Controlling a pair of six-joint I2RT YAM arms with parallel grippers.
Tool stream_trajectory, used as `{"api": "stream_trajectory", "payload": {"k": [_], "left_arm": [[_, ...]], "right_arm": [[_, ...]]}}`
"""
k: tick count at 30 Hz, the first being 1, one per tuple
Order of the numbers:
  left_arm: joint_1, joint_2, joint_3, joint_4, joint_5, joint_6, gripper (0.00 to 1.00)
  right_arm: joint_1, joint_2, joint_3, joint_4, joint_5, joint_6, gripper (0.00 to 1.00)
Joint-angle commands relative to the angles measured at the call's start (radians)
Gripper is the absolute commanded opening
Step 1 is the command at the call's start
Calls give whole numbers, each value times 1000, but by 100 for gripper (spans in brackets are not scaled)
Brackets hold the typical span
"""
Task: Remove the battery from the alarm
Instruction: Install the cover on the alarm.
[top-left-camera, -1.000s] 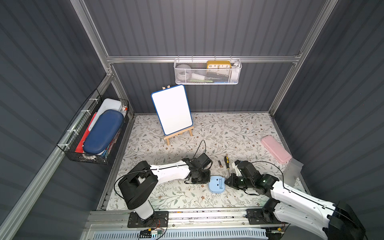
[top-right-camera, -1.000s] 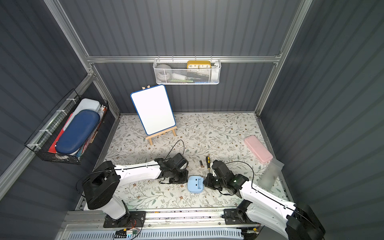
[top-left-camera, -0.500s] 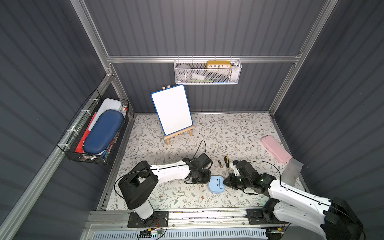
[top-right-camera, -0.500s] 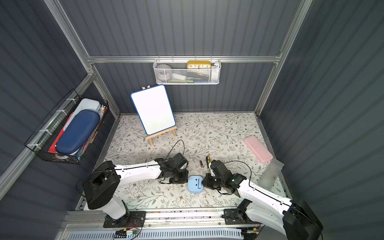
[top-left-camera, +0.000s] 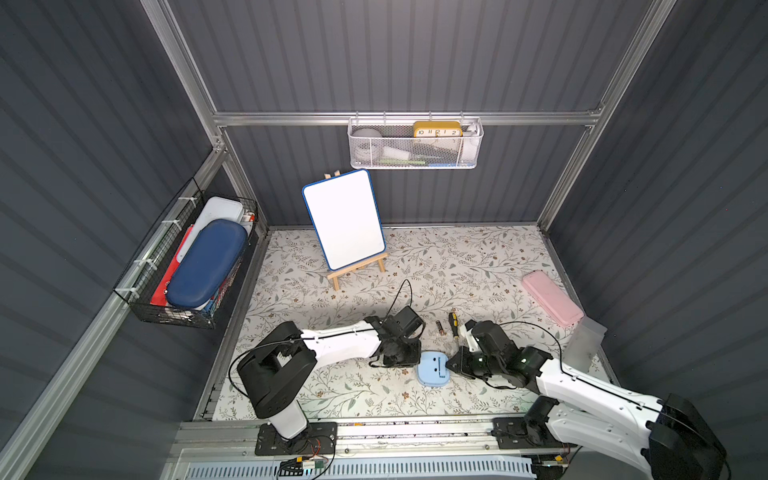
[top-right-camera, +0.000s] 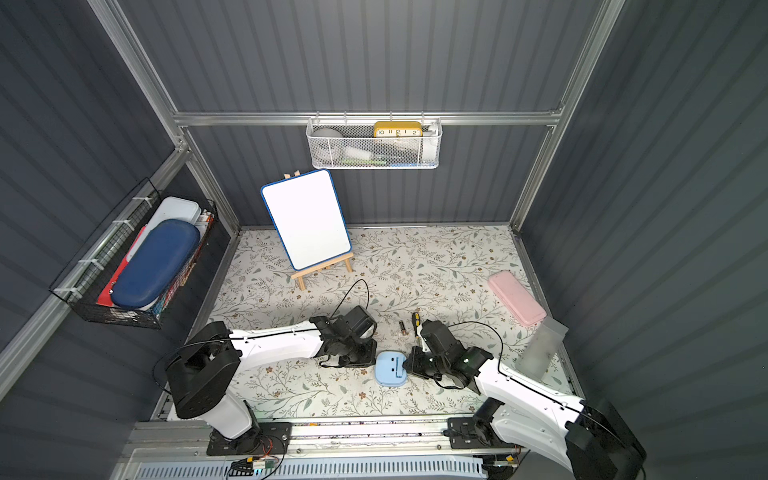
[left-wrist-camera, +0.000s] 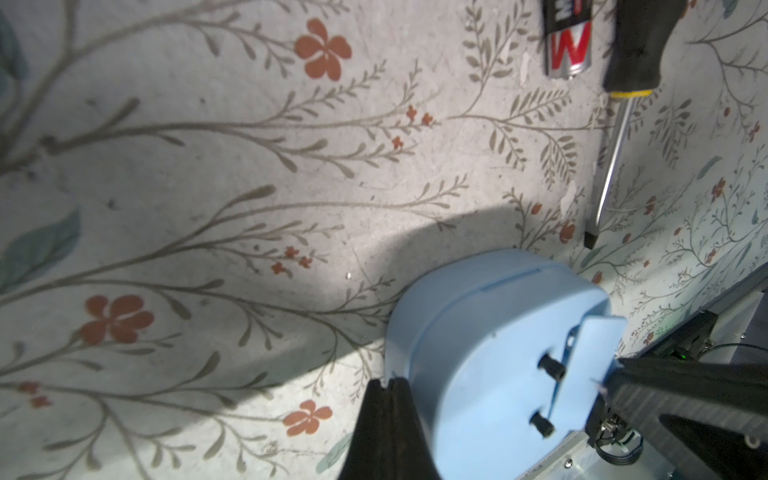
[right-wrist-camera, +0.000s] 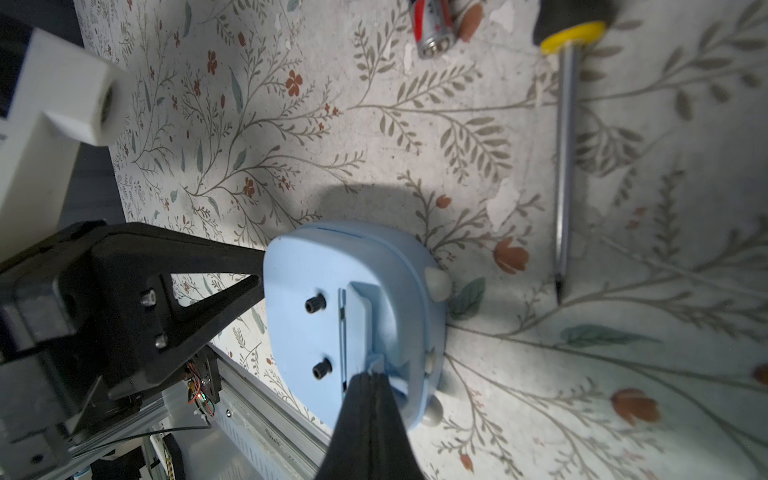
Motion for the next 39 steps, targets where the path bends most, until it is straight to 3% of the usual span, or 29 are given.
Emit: {"api": "stream_trajectory", "payload": {"k": [1,18,26,30,32,39], "left_arm": [[0,28,20,-3,6,16,0],[0,27,16,3,9,25,0],[0,30,12,5,11,28,0],[0,24,11,6,9,30,0],[0,23,8,7,9,30,0],[0,13,3,1,3,26,0]], "right_arm": [[4,8,3,-9,-19,-18,2],[5,42,43,-76,19,-39,2],[0,-48,65,-103,97,-19,1],[-3,-19,64,-80,65,-17,1],[-6,11,65,-60,-6,-13,1],[-13,0,33,-33,-20,22,1]]}}
